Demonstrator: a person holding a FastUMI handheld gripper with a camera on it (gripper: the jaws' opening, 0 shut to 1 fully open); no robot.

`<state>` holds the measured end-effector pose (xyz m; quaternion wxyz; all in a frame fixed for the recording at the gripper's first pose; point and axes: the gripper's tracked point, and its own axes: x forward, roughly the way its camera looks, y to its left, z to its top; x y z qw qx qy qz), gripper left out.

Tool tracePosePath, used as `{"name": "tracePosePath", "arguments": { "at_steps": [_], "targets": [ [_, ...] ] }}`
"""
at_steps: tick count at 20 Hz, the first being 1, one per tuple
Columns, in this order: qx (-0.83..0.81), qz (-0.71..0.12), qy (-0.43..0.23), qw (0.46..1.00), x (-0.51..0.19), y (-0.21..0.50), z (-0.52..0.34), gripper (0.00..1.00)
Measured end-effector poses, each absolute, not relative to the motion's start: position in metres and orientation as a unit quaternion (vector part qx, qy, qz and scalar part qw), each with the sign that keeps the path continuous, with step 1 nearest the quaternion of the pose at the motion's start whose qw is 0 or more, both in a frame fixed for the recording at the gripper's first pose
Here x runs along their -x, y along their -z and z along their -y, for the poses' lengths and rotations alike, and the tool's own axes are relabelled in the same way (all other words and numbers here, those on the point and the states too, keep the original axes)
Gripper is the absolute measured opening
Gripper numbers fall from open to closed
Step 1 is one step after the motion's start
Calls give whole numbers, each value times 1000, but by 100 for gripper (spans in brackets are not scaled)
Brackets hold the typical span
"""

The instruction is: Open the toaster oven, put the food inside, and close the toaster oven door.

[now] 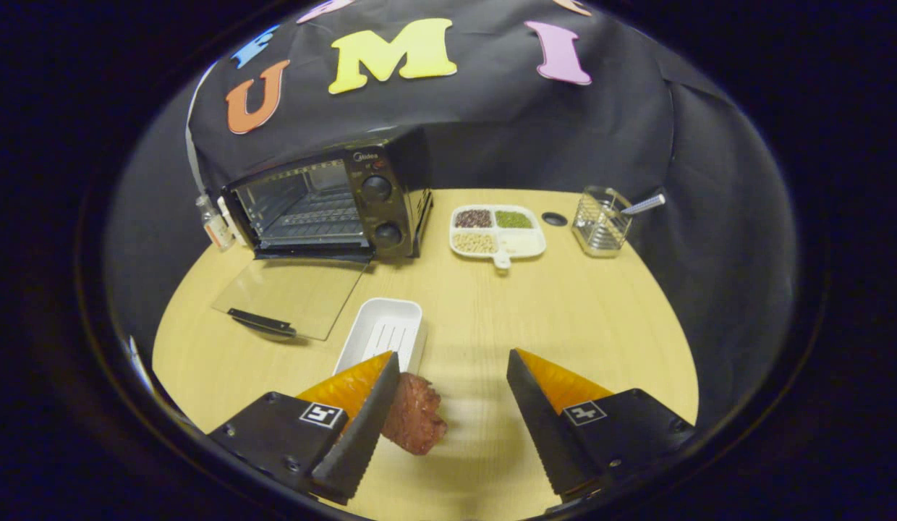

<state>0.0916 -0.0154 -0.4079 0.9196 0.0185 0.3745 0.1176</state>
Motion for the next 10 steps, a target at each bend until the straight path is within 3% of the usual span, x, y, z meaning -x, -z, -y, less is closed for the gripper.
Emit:
{"name": "tracePosePath", "arguments": {
  "at_steps": [5,8,10],
  "targets": [
    [-134,-432,-186,872,-71,426,-3,75],
    [-217,-463,-218,832,-62,426,-15,47],
    [-260,-473,-221,812,-62,424,-12,34]
  ]
}}
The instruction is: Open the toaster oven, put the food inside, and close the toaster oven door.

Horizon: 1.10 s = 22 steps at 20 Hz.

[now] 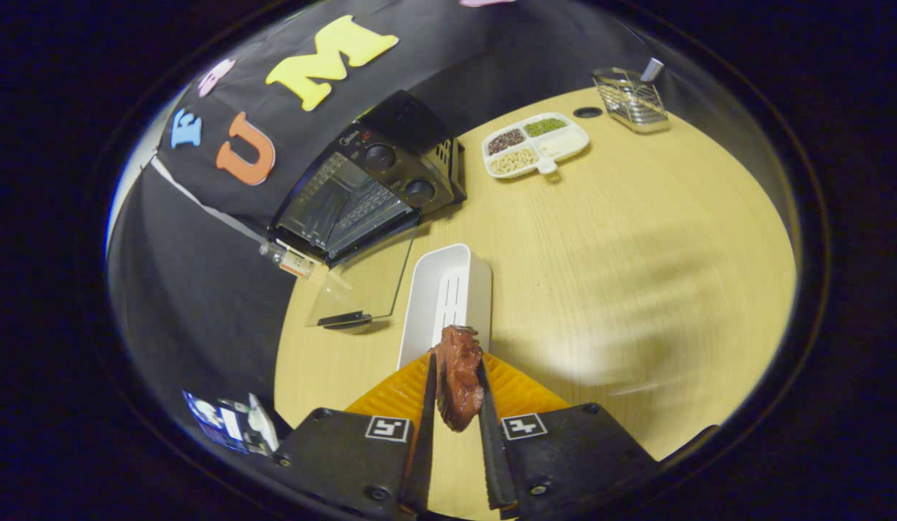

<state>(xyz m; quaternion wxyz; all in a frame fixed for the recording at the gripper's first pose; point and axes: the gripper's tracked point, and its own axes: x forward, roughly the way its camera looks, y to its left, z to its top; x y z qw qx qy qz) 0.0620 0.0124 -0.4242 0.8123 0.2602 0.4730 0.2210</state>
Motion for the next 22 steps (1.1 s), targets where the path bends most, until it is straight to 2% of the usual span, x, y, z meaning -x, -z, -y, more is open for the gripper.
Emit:
{"name": "tracePosePath", "arguments": {
  "at_steps": [2,5,13,18,22],
  "targets": [
    [-290,-478,-216,801,-60,425,-13,22],
    [-285,-476,-214,804,-60,419,-9,17],
    [-297,-420,-200,834,-67,356,-39,16],
    [-300,-379,-204,851,-80,333,-108,16],
    [-359,-345,-209,841,-104,328,-179,16]
  ]
}}
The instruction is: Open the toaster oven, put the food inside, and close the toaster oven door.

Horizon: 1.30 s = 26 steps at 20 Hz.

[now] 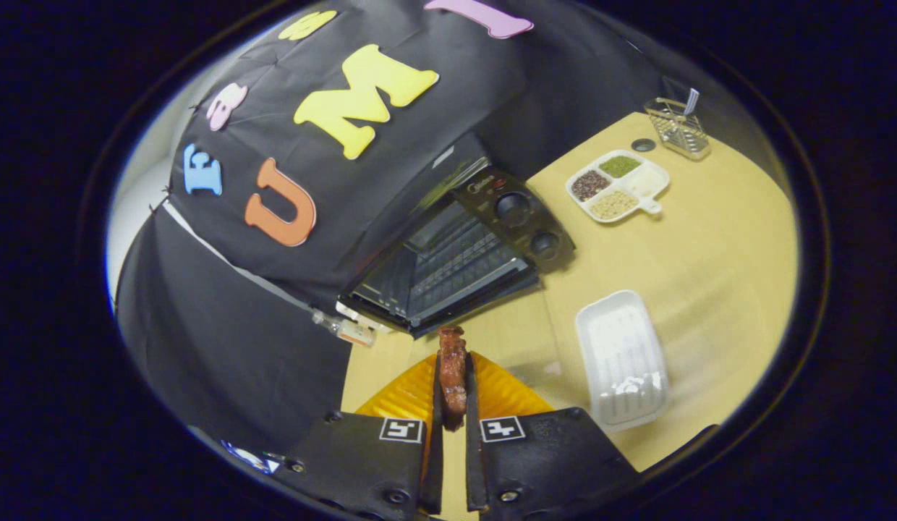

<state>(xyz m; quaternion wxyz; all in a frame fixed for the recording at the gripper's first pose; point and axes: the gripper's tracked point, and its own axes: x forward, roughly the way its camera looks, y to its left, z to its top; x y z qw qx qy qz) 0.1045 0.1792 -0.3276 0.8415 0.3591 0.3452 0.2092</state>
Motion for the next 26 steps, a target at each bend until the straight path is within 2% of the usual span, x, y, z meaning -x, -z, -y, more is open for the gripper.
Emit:
{"name": "tracePosePath", "arguments": {
  "at_steps": [8,14,17,24,26],
  "targets": [
    [-497,-263,-139,815,-178,350,-264,15],
    [-555,-189,-70,807,-244,350,-269,15],
    [-586,-179,-46,789,-272,355,-275,15],
    [-532,-190,-23,825,-312,384,-290,16],
    [-516,-189,-19,835,-313,388,-287,19]
  ]
}}
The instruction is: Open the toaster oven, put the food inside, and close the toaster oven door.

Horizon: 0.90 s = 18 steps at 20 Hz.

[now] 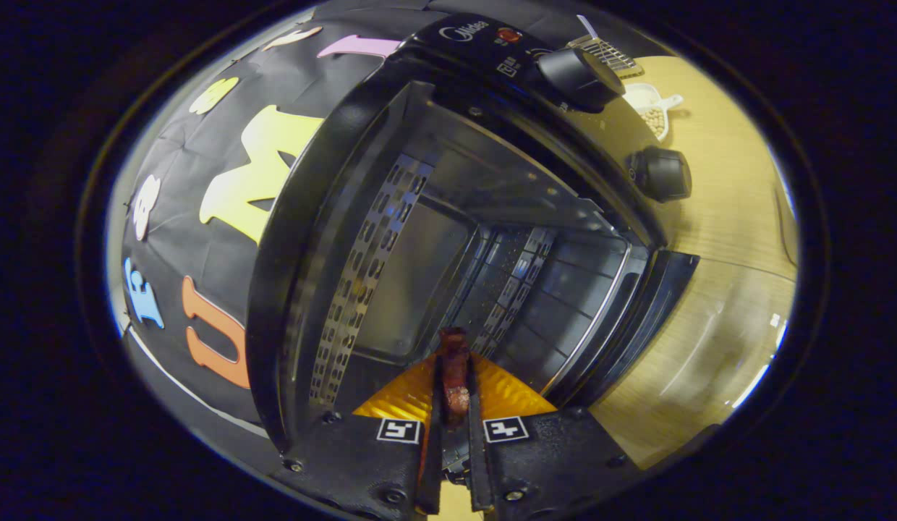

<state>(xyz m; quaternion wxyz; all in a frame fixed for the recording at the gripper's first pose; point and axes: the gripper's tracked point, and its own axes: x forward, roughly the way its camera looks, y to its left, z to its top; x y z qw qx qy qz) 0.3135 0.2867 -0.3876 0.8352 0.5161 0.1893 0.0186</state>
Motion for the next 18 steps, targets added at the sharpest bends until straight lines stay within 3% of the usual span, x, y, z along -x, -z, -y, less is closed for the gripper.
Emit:
{"name": "tracePosePath", "arguments": {
  "at_steps": [3,7,14,18],
  "targets": [
    [-434,-196,-14,879,-315,390,-282,26],
    [-289,-199,0,936,-314,392,-274,43],
    [-154,-190,-6,970,-299,383,-266,91],
    [-132,-209,-28,968,-270,373,-269,93]
  ]
}}
